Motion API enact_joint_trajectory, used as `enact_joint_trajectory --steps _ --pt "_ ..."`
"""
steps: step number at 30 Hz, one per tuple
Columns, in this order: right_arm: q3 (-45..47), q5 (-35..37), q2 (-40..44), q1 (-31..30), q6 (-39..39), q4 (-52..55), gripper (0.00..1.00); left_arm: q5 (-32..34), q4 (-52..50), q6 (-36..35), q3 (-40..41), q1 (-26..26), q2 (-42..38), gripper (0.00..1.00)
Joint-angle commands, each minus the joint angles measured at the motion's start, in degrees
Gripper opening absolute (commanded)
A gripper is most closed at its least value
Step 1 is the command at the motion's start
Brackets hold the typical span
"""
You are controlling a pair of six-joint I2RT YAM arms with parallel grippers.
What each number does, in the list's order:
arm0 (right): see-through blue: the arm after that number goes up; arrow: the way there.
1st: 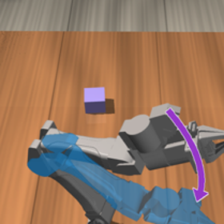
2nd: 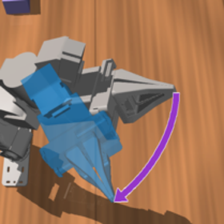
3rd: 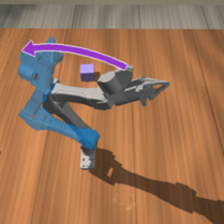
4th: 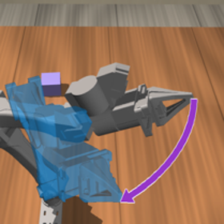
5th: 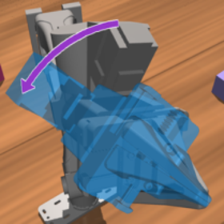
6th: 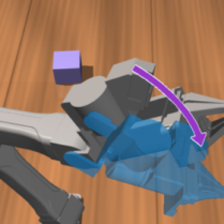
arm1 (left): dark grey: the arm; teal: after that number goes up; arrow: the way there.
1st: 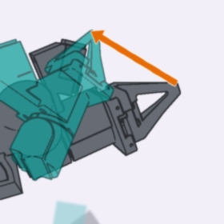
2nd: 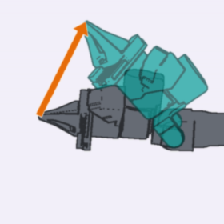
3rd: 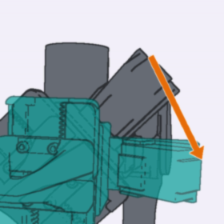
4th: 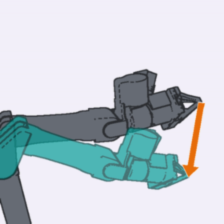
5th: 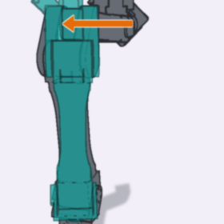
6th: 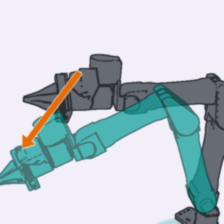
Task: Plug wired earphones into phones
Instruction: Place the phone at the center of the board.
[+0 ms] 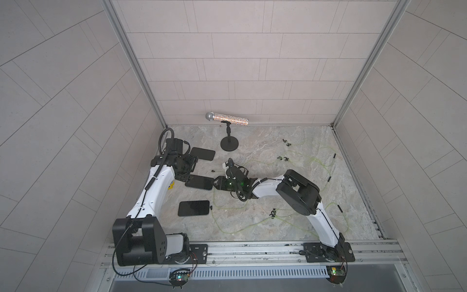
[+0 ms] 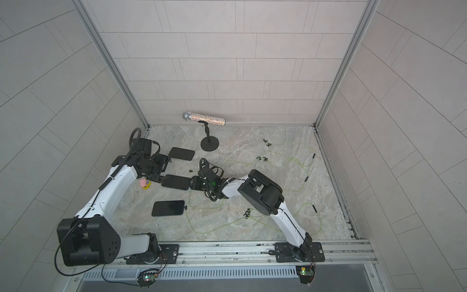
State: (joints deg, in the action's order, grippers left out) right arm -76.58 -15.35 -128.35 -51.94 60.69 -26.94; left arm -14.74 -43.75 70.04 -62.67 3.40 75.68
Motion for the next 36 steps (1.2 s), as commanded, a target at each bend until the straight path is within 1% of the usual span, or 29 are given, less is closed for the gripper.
enact_joint_trajectory --steps 1,4,5,7,10,12,14,15,20,27,36 --pt "0.11 2.04 1.30 0.31 -1.89 7.18 0.43 6.34 -3.04 -3.51 -2.57 0.77 1.48 0.79" --pt "0.34 3.38 2.94 0.26 -2.71 10.85 0.38 12.26 -4.60 -7.45 -4.48 1.58 4.87 0.78" --pt "0.67 3.66 3.34 0.13 -2.74 11.25 0.36 13.26 -4.29 -8.94 -4.73 2.20 6.16 0.78" --pt "0.68 4.06 3.89 -0.30 -2.84 12.87 0.31 13.19 -4.38 -12.68 -6.09 4.68 9.68 0.78" --pt "0.07 4.37 3.60 -0.62 -2.73 14.43 0.30 13.29 -3.02 -19.28 -8.69 7.02 14.88 0.78" --pt "-0.45 3.95 3.08 -0.62 -2.14 14.87 0.30 10.39 0.72 -22.41 -8.80 8.29 17.41 0.78" --pt "-1.22 3.95 2.69 -0.72 -1.90 15.27 0.31 5.17 4.90 -22.64 -7.50 9.57 18.88 0.78" --pt "-1.54 4.11 2.54 -0.87 -1.80 15.36 0.31 4.26 8.18 -23.24 -6.75 9.52 19.19 0.79" --pt "-4.11 4.79 2.07 -1.84 -1.08 18.75 0.31 6.96 9.59 -25.65 -6.85 9.56 22.59 0.82" --pt "-5.59 4.52 0.60 -2.97 0.61 18.77 0.31 4.89 10.66 -23.87 -4.76 9.78 28.10 0.82" --pt "-9.33 4.99 -0.98 -3.17 -0.52 20.61 0.31 3.51 12.10 -22.51 -0.70 9.10 28.17 0.82"
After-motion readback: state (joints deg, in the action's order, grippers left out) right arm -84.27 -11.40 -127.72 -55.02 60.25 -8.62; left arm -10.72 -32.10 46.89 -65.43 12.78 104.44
